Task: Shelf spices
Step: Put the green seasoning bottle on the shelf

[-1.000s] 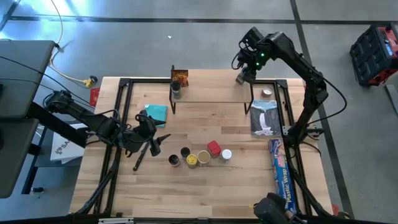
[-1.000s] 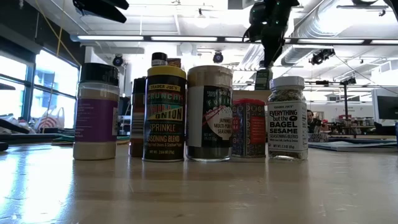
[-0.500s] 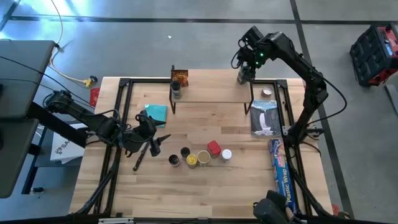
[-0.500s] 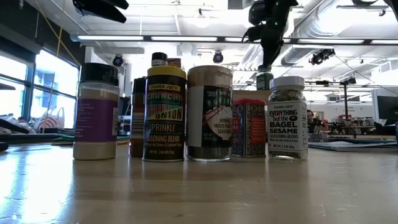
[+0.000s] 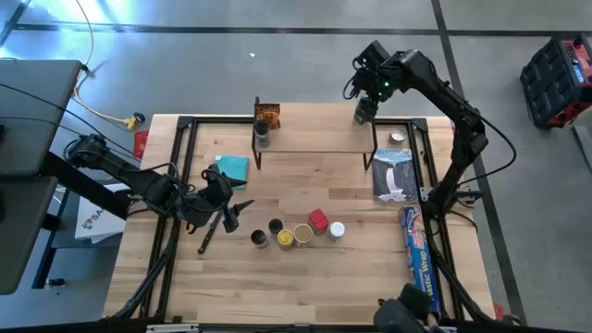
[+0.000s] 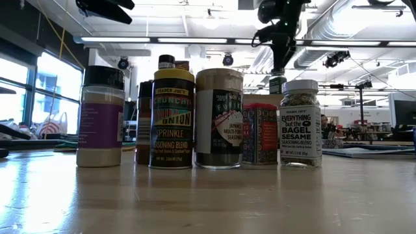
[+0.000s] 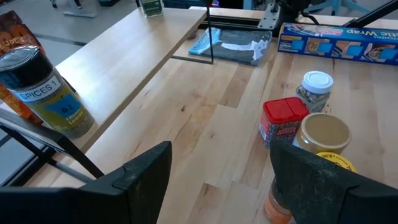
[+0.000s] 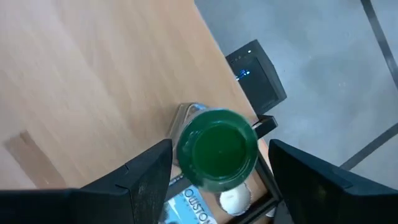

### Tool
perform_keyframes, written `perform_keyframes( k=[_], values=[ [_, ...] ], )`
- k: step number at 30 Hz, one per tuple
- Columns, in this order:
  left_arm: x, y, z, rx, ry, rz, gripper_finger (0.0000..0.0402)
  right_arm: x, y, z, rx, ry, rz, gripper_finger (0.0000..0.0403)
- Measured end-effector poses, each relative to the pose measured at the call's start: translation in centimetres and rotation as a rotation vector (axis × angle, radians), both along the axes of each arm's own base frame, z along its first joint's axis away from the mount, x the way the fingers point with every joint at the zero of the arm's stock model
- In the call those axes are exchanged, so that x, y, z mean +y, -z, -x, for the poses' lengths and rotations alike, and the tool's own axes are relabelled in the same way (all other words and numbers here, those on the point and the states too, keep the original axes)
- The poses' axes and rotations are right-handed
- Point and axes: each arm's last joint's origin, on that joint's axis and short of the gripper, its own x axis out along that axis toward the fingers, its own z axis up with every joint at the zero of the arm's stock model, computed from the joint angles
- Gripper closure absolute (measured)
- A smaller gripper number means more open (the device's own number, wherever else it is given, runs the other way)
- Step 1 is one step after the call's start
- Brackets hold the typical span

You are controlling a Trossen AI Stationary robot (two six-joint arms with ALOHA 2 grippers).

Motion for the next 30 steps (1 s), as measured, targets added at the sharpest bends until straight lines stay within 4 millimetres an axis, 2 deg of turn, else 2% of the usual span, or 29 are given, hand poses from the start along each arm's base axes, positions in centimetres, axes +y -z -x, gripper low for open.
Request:
perform_keyframes(
  k=[8, 16, 18, 26, 30],
  values=[
    [0.0, 0.0, 0.0, 0.001, 0.003, 0.003, 0.0135, -0.6, 0.7, -0.2, -0.023, 0.086, -0.044, 0.015],
    [0.0, 0.0, 0.0, 0.003, 0.006, 0.005, 0.0135, -0.8, 0.9, -0.5, -0.023, 0.044, -0.041, 0.0209],
    [0.0, 0.0, 0.0, 0.003, 0.006, 0.005, 0.0135, -0.8, 0.9, -0.5, -0.017, 0.022, -0.037, 0.0213],
    [0.0, 0.0, 0.0, 0.004, 0.006, 0.004, 0.0135, -0.9, 0.9, -0.8, 0.031, -0.251, 0.014, 0.0213],
    [0.0, 0.0, 0.0, 0.005, 0.006, 0.004, 0.0135, -1.2, 0.8, -1.0, 0.069, -0.404, 0.072, 0.0195]
  ],
)
